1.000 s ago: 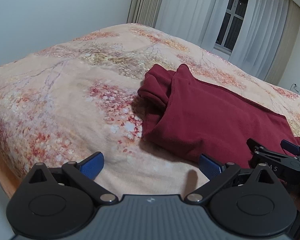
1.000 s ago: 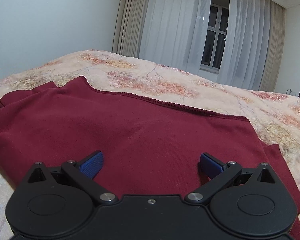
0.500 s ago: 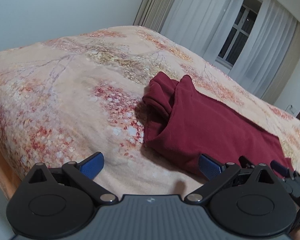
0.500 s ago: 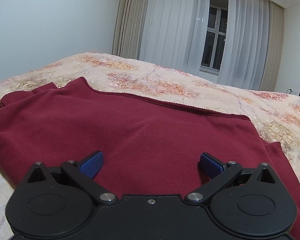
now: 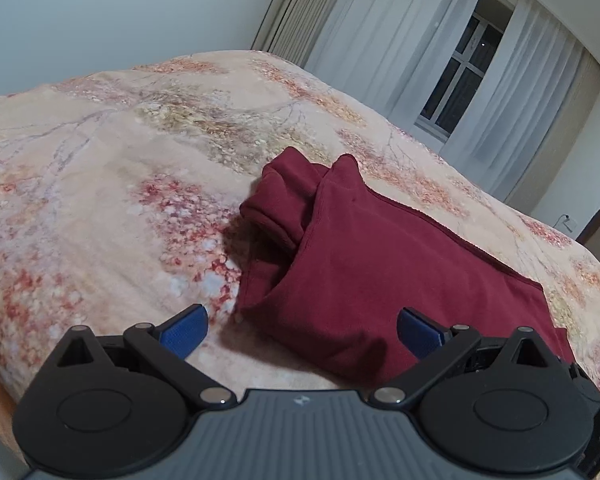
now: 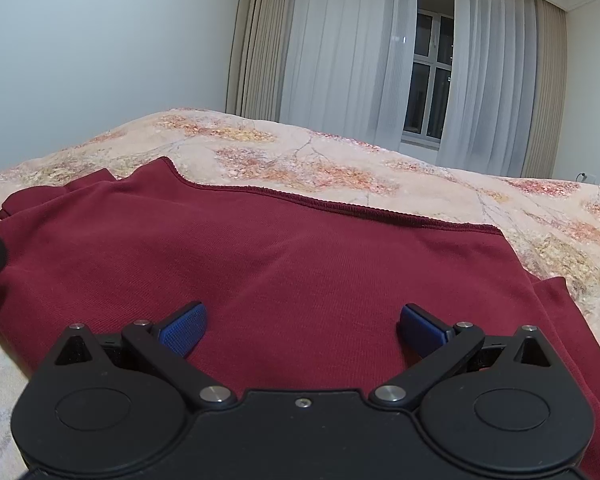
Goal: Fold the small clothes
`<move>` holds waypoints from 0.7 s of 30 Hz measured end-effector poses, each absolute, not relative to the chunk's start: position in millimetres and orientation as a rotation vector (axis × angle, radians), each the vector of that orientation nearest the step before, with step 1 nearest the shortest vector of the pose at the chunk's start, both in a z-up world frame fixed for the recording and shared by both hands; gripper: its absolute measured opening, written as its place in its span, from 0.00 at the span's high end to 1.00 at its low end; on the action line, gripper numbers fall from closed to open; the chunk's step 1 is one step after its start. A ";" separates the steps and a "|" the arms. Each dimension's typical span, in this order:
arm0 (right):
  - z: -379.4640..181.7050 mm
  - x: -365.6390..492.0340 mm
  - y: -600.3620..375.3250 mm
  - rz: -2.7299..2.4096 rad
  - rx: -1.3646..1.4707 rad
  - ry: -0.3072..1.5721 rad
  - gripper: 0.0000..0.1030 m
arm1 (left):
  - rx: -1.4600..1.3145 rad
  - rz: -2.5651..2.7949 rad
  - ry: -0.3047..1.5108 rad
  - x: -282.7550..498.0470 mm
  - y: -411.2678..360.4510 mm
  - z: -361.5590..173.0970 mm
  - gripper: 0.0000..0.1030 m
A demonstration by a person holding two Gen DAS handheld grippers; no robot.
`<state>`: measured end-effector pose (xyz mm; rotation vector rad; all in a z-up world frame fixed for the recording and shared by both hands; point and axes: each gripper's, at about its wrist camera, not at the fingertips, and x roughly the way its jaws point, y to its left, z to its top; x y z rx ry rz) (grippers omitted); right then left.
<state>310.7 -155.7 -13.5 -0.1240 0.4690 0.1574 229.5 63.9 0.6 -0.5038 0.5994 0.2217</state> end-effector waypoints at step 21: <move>-15.0 311.1 -159.4 0.167 -0.104 0.469 0.00 | -0.544 0.225 0.605 250.2 75.0 -6.7 0.00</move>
